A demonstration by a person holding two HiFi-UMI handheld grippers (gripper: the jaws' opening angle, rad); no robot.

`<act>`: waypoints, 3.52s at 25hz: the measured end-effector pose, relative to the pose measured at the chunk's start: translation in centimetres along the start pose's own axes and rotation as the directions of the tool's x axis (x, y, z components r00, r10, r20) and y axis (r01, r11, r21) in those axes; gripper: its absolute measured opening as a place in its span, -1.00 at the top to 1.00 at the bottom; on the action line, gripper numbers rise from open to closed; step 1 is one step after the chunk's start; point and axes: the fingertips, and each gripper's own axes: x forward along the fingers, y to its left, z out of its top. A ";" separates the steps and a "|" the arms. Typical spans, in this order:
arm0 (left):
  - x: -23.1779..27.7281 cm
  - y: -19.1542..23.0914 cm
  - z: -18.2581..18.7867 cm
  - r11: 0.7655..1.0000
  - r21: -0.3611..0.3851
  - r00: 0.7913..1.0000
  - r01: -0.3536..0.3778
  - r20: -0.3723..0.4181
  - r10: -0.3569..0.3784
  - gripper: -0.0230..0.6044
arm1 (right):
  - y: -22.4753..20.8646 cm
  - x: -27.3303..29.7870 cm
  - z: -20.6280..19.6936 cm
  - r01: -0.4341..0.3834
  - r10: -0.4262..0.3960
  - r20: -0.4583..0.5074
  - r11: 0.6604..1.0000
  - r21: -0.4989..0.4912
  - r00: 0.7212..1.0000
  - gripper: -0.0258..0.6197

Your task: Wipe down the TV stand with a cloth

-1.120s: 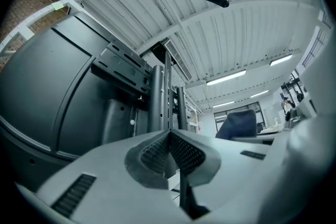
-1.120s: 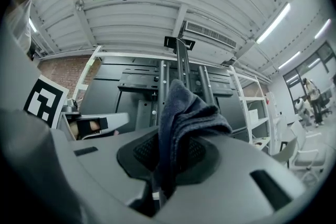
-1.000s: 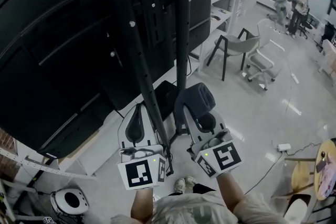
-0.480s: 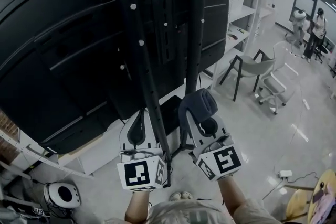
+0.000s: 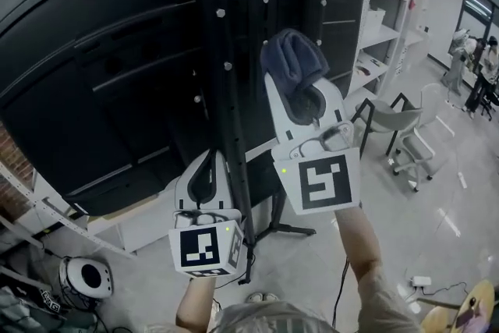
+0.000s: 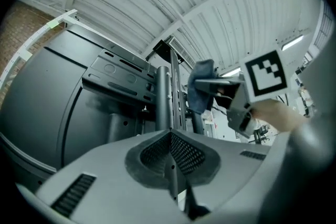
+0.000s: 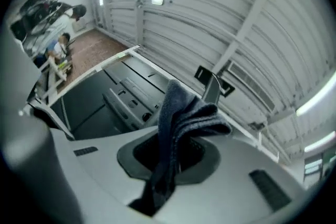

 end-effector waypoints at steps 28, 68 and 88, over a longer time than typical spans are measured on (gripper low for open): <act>-2.9 3.0 1.0 0.997 -0.012 0.997 -0.082 0.014 0.082 0.88 | 2.3 9.5 5.7 -0.034 0.017 -0.030 0.669 -0.743 0.999 0.74; -4.1 2.4 -3.6 0.998 -0.033 0.995 -0.054 -0.081 0.052 0.88 | 12.8 1.0 -10.6 -0.300 0.146 -0.310 0.789 -0.537 0.939 0.74; -5.0 3.8 -9.5 0.994 -0.063 0.984 -0.092 -0.160 0.081 0.88 | 19.0 -3.5 -18.1 -0.407 0.222 -0.408 0.794 -0.451 0.886 0.74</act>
